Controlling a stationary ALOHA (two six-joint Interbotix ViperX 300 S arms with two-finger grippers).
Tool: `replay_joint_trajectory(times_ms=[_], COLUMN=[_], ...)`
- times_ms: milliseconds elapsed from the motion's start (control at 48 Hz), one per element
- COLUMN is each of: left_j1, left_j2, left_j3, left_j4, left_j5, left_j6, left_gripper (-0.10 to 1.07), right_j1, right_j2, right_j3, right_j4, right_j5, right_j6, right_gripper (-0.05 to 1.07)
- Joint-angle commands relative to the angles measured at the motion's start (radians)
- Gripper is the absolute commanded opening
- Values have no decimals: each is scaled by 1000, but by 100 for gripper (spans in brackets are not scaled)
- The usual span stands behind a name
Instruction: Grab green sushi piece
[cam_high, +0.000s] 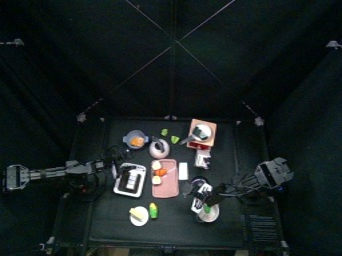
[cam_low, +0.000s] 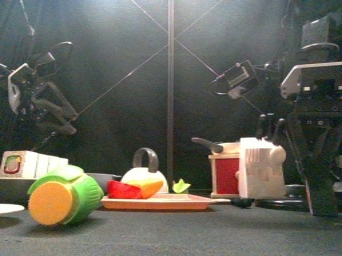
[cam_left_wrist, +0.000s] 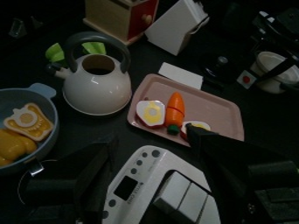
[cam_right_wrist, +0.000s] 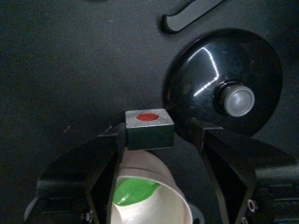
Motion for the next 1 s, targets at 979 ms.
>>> replay_joint_trajectory(times_ms=[979], left_j1=[2], left_j2=[2], left_j3=[-9], left_j4=[-3], left_j5=[-9], left_j6=[2], left_gripper=[96], right_j1=[-3], right_j2=[-2], right_j3=[2], right_j4=[3], right_j5=[49], right_j6=[-2], right_gripper=[89])
